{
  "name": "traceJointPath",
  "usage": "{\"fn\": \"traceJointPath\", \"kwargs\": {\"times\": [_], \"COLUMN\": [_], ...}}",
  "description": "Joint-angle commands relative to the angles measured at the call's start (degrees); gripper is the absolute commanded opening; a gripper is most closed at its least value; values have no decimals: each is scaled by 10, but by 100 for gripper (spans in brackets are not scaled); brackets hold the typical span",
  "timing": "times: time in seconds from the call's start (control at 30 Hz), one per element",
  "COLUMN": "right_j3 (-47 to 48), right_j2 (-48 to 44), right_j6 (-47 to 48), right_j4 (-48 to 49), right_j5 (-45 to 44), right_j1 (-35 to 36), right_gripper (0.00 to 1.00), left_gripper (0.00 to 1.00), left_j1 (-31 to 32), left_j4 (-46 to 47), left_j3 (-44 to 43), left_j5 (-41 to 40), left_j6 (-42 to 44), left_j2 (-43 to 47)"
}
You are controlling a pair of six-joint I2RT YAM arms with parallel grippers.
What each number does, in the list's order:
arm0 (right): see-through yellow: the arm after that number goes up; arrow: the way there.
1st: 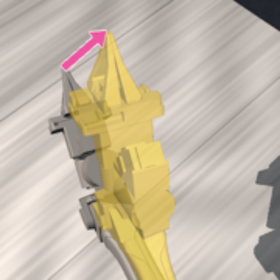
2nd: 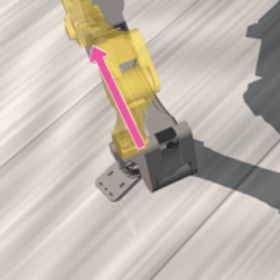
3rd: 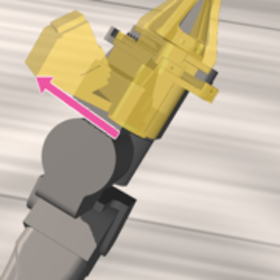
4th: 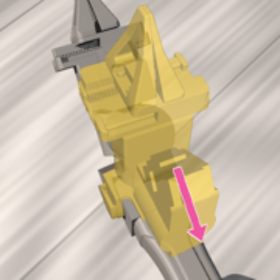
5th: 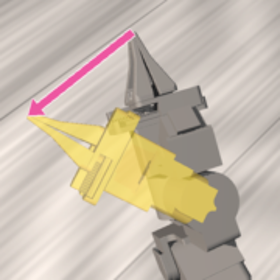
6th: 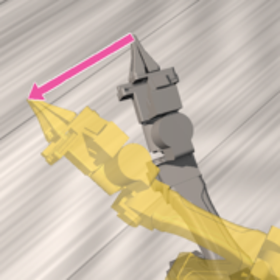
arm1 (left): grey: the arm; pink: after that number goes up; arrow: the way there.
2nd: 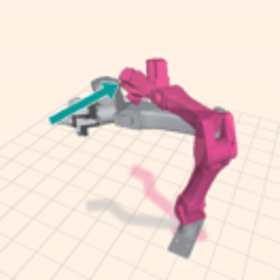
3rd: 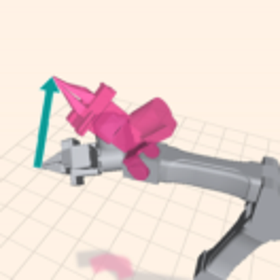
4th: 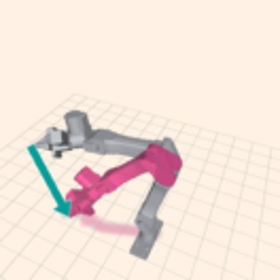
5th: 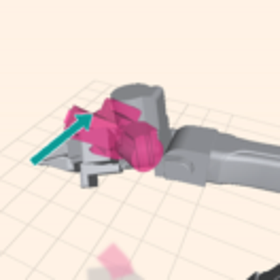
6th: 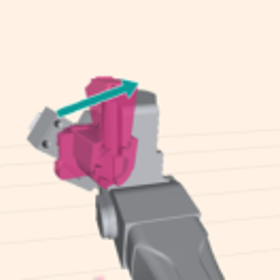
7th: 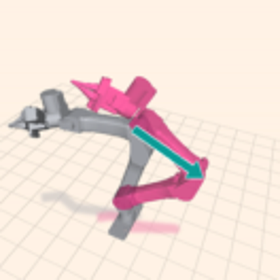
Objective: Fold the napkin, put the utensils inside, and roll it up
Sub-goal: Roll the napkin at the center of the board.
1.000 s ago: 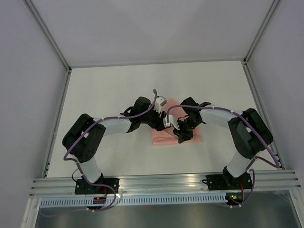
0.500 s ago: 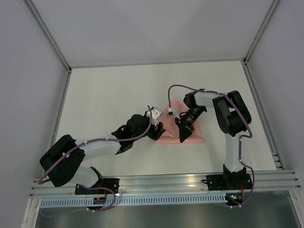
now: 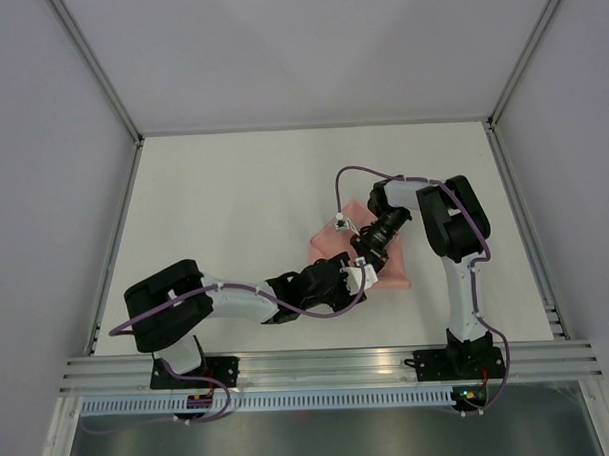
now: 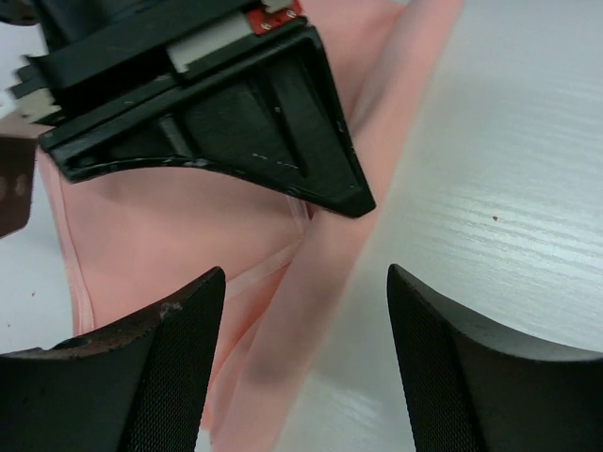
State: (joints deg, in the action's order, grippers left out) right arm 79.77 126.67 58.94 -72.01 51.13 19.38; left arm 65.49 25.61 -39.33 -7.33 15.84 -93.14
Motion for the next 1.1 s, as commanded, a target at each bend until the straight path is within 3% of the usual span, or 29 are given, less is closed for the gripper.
{"fn": "traceJointPath", "kwargs": {"times": [0.0, 0.43, 0.53, 0.73, 0.83, 0.87, 1.07], "right_j3": [10, 16, 19, 18, 18, 19, 15], "right_j2": [41, 51, 53, 53, 53, 53, 46], "right_j6": [35, 21, 16, 10, 5, 1, -7], "right_j4": [59, 67, 67, 71, 74, 76, 81], "right_j5": [-71, -81, -81, -82, -82, -82, -81], "right_j1": [-5, -6, -7, -7, -7, -7, -7], "right_gripper": [14, 13, 13, 14, 14, 14, 16], "left_gripper": [75, 75, 70, 55, 40, 31, 5], "left_j1": [15, 15, 15, 15, 14, 14, -4], "left_j4": [2, 67, 61, 32, 19, 15, -16], "left_j3": [-34, -45, -44, -39, -36, -37, -45], "left_j5": [-20, -27, -15, 26, 41, 46, 87], "left_j6": [67, 71, 68, 42, 32, 28, 10], "left_j2": [-30, -114, -121, -131, -136, -140, -144]}}
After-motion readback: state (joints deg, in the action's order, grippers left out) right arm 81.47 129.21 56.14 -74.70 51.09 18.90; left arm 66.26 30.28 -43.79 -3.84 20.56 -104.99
